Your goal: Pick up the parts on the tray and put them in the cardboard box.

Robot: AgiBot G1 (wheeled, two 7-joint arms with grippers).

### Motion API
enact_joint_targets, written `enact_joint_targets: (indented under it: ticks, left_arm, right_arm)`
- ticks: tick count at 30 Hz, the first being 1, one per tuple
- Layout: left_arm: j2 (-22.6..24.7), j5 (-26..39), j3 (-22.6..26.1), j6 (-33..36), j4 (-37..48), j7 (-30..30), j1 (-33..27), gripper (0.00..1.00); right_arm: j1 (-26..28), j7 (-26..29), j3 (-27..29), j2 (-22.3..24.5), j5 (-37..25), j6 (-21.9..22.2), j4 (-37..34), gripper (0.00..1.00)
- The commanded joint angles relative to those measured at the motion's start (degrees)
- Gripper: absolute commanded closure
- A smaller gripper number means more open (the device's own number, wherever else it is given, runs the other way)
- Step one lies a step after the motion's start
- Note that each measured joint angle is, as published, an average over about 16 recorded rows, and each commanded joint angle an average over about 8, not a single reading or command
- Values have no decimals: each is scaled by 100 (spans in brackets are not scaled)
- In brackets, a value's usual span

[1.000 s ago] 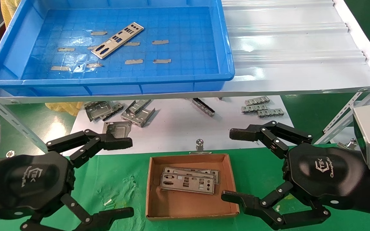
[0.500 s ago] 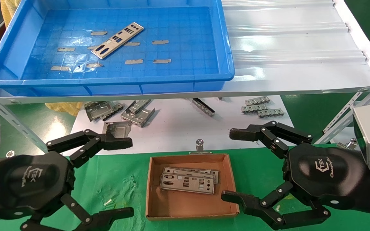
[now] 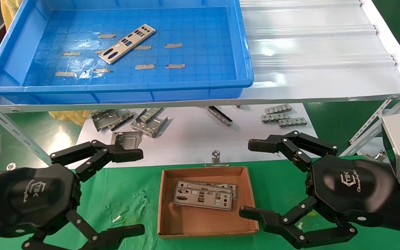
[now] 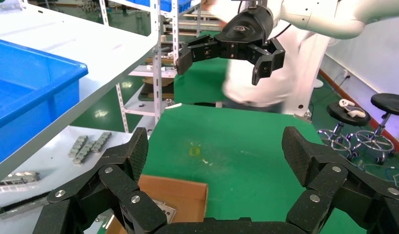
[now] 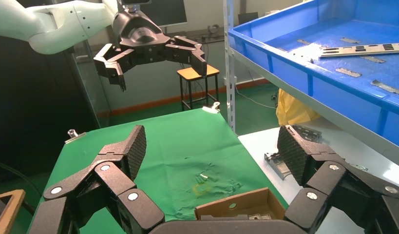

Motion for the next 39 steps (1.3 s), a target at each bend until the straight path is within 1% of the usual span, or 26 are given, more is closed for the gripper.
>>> enact_joint_targets:
  ticks: [1, 39]
  left_arm:
    - [0, 0, 0, 0, 0, 0, 0, 0]
    - [0, 0, 0, 0, 0, 0, 0, 0]
  right_arm:
    - [0, 0, 0, 0, 0, 0, 0, 0]
    - [0, 0, 0, 0, 0, 0, 0, 0]
